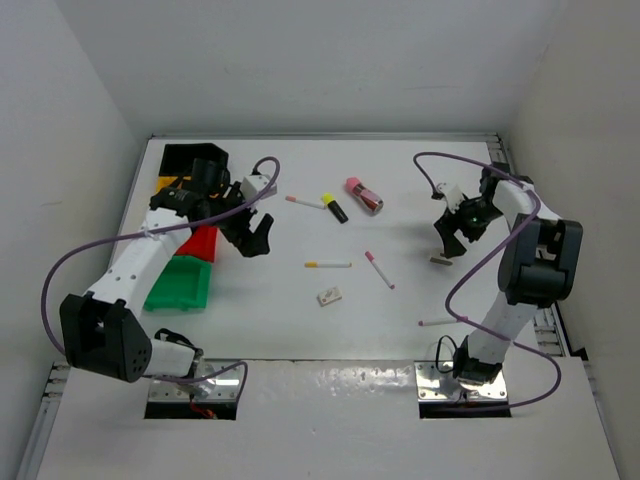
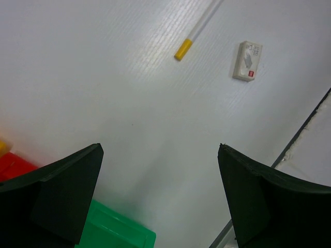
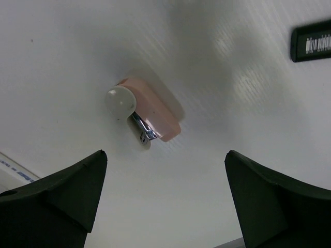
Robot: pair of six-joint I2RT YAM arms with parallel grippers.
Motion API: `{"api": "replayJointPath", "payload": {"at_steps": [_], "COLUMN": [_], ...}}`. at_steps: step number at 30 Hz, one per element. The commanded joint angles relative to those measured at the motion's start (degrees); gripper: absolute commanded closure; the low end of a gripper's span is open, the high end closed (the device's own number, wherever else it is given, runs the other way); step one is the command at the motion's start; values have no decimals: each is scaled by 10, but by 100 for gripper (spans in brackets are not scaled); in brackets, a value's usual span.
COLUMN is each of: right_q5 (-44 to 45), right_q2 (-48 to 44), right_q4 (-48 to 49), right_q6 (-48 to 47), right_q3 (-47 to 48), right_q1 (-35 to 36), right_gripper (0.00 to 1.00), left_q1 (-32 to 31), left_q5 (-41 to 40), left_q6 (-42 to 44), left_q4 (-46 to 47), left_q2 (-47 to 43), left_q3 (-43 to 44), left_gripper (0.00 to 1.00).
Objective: Sort the stationery into containers
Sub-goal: Pick up the stapler from the center of the board.
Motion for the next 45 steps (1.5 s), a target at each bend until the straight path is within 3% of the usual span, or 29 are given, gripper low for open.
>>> {"api": "replayJointPath", "payload": {"at_steps": [1, 4, 5, 8, 11, 33, 45], "right_q5": [-47, -56, -60, -64, -65, -62, -80], "right_q2": [22, 27, 26, 24, 30, 87, 124], "right_q4": [-33, -22, -15, 7, -3, -51, -80], "right_q6": [-84, -91, -91, -95, -107, -159, -152], "right_q3": [47, 46, 44, 31, 30, 54, 108], "right_q1": [-2, -2, -3, -6, -9, -9, -9], "right_gripper": [7, 12, 22, 39, 46, 49, 56], "left_q1": [-8, -7, -6, -6, -5, -1, 3], "left_q5": [43, 55, 59, 68, 73, 62, 67], "left_q6": [32, 34, 34, 36, 41, 40, 49], "left_q4": [-4, -1, -1, 0, -3, 8, 10], "left_q2": [9, 21, 26, 36, 44, 79, 85], "left_q3": [24, 20, 20, 20, 24, 36, 30], "left_gripper": [0, 0, 0, 0, 0, 0, 0]}}
